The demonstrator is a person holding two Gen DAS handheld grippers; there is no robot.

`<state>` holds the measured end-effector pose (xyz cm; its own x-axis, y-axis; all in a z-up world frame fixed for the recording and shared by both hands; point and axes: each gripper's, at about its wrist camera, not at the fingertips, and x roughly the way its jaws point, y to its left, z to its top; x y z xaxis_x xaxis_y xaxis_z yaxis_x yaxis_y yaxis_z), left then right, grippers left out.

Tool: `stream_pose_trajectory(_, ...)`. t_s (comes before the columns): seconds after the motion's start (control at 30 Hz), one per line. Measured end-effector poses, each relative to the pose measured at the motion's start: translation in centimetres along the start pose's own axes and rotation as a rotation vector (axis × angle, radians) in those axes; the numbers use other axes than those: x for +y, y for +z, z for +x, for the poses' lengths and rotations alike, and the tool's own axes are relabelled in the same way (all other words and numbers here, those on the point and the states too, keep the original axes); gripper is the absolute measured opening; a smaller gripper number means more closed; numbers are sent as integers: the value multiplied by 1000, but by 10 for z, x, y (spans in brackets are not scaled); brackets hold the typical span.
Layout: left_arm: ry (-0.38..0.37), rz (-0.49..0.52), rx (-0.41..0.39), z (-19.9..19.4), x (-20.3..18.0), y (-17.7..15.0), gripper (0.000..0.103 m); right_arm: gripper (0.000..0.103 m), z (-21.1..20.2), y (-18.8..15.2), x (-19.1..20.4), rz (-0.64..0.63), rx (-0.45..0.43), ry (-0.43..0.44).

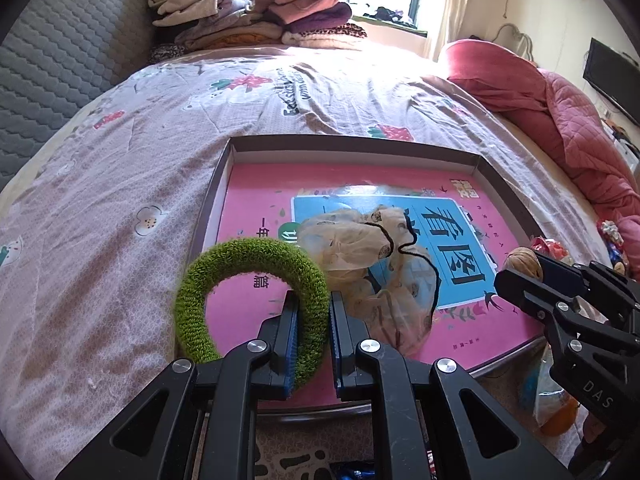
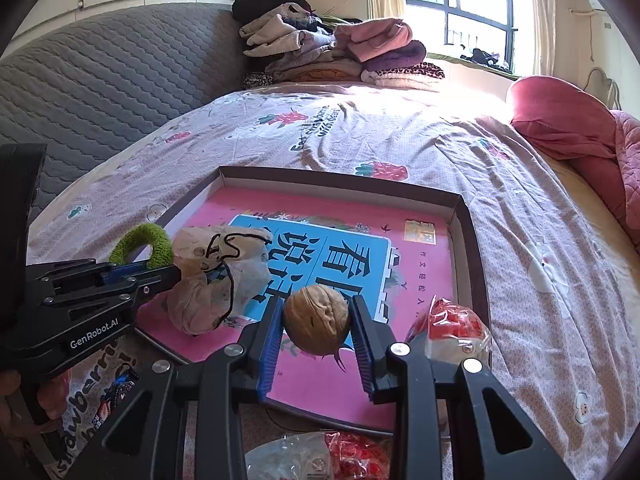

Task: Organize objects
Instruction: 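Carry the green ring in left tool over the tray while right tool carries the walnut, then lower the ring into the tray and open left tool while right tool releases the walnut there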

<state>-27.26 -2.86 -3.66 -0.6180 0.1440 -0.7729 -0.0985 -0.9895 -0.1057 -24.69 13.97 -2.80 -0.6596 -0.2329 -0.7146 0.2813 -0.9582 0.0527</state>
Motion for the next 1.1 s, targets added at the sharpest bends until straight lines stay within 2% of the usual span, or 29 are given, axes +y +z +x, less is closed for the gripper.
stream_pose_trajectory(0.53, -56, 8, 39, 18, -10, 1, 14, 34, 21, -13, 3, -8, 104, -14)
stream_pose_trajectory(0.73, -69, -1, 47, 17, -8, 1, 16, 34, 22, -13, 0, 5, 116, -11)
stream_pose_trajectory(1.0, -83, -11, 49, 14, -5, -1, 23, 34, 23, -12, -3, 32, 130, -8)
stream_pose_trajectory(1.1, -81, -9, 47, 12, -6, -2, 33, 34, 23, -12, -2, 32, 131, -14)
